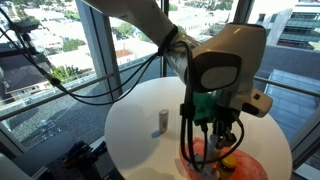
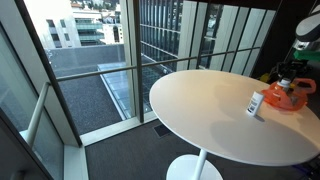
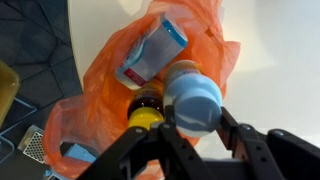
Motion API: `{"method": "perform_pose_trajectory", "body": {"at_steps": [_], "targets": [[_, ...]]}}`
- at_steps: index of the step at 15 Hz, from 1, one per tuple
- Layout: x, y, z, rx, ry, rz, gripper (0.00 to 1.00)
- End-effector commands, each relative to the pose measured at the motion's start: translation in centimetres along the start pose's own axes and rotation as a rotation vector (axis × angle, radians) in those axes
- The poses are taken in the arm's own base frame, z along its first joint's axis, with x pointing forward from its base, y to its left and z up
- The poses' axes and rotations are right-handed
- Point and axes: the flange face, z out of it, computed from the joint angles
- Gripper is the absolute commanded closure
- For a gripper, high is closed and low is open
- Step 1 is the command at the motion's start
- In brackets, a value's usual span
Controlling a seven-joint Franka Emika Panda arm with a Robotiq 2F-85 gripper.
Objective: Pick up the mentos container from the table and put it in the orange plastic bag, pick up the longest white container from the orange plastic bag and put it on the table, pick up the white medicine bottle from the table and put it in the orange plastic bag
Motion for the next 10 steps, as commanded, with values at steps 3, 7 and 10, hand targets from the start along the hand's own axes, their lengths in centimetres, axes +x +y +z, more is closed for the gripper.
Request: {"method": "perform_pose_trajectory", "body": {"at_steps": [3,7,10], "targets": [[0.1,0.4,0.8,0.018,-0.019,0.007,0.81],[-0.1,0.8,1.5,0.022,-0.035,0.016,0.81],[-0.2,1.0,2.1,0.038,-0.051,0.026,0.81]]}}
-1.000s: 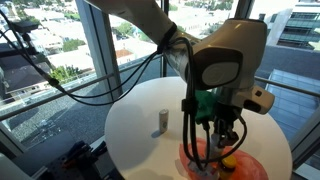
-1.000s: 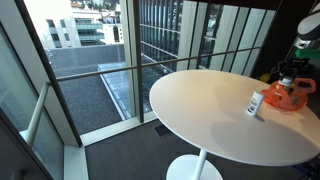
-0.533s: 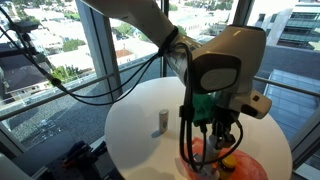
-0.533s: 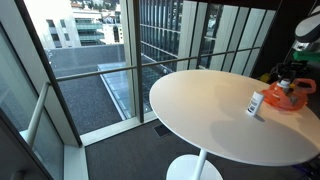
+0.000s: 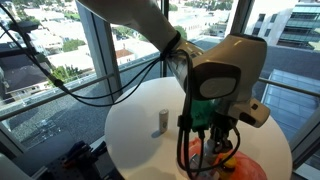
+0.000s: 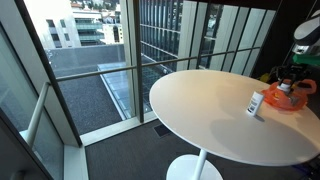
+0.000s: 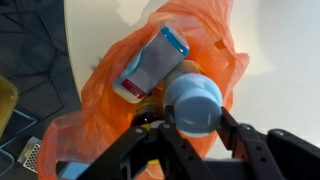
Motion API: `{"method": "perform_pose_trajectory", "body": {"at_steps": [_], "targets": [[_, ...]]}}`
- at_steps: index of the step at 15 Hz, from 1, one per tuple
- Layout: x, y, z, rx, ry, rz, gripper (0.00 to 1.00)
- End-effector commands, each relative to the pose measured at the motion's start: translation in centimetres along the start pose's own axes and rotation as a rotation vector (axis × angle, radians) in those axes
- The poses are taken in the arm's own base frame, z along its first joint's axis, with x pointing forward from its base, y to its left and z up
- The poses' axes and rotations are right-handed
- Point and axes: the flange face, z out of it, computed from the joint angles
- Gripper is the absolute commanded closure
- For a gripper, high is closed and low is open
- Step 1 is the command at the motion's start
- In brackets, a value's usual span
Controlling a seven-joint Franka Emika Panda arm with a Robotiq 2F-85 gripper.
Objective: Pick up the mentos container from the table and put it in the orange plastic bag, pick up the longest white container from the orange plastic bag and put it on the table, pick up the white medicine bottle from the table and put it in the orange plastic bag
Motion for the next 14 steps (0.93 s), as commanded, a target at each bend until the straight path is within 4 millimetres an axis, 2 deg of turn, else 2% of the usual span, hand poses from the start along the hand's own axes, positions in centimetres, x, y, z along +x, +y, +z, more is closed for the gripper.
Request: {"method": "perform_pose_trajectory", "body": {"at_steps": [1,8,9,10,14], "targets": [[0.1,0.4,0.3,0.037,-0.019,-0.001,0.81],[-0.1,0.5,0.0,0.044,-0.001,-0.008,0.81],[-0.2,0.5,-0.1,0.044,0.001,-0.013,0.62],[-0.2,0.5,-0.1,0.045,0.003,-0.016,0.38],[-0.8,0.3,-1.1,0.051,0.014,-0.048,0.08]]}}
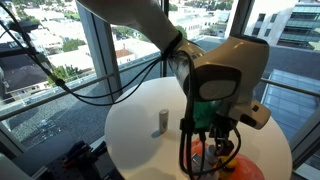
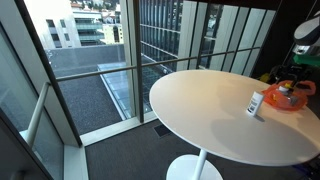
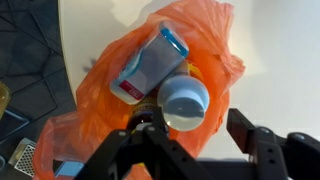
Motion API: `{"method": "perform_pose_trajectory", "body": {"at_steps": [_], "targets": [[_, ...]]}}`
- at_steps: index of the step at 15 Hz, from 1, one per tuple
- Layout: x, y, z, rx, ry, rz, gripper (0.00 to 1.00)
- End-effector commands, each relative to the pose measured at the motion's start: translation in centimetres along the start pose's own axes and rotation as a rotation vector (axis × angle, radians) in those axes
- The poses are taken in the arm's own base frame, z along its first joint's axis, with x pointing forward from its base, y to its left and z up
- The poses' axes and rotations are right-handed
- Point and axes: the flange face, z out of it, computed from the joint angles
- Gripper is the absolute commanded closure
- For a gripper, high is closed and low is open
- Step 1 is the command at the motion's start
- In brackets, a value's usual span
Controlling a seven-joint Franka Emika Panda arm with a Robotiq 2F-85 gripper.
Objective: Pick up the mentos container from the table and put it in the orange plastic bag, pick up the longest white container from the orange plastic bag and put it on the table, pick up the white medicine bottle from the table and put it in the orange plastic bag
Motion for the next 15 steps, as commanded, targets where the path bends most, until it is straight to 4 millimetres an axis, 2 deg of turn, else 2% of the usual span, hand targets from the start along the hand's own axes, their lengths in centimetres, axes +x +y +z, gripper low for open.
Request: {"method": "perform_pose_trajectory", "body": {"at_steps": [1,9,15], "targets": [[-1.2,-0.1,-1.7,0.025,0.016,-0.043,0.01],[-5.2,-2.5,-5.1,-0.048,-0.022,-0.199,0.0],[-10.3,-6.2,-7.9,-0.122,-0.04,-0.398,0.0]]}}
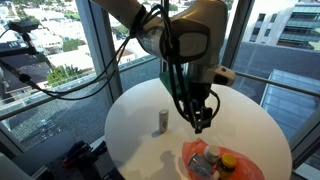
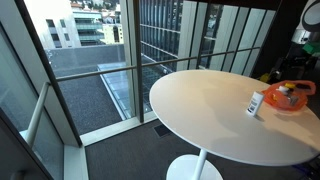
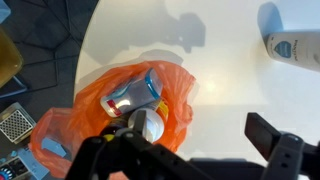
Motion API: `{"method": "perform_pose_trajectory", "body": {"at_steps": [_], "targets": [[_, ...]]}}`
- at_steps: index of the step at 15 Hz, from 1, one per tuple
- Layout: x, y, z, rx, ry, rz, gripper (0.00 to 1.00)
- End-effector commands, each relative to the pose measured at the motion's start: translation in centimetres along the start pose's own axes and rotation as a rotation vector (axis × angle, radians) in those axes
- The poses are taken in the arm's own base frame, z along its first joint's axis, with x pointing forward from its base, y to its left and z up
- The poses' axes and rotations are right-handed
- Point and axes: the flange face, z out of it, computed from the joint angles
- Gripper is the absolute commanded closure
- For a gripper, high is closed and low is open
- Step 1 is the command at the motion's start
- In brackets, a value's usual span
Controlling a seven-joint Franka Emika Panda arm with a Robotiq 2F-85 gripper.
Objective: Pick up the mentos container from the table and put it in the orange plastic bag, pick up the longest white container from the orange plastic bag and put it on the table, pick up the white medicine bottle from the table and put it in the orange plastic bag
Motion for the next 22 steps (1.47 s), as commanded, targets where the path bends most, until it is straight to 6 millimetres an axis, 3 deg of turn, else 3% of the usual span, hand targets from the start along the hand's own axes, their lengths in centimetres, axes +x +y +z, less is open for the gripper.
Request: {"method": "perform_pose_trajectory", "body": {"at_steps": [1,6,9,16,18,22], "targets": [[-3.2,-2.8,-2.4,-0.01,0.011,-0.104,0.0],[-7.4,-8.2,-4.6,0.013,-0.03,-0.264,0.0],[-10.0,-10.3,-6.4,-0.016,-0.09,-0.341,0.0],[-14.3,-11.2,-11.3,-0.002,-0.106,-0.621,0.0],[-14.8,-11.1,-12.1,-0.002,-0.101,-0.67,0.0],[-14.0,-11.5,-11.8,-0.018,-0.093,-0.641,0.0]]}}
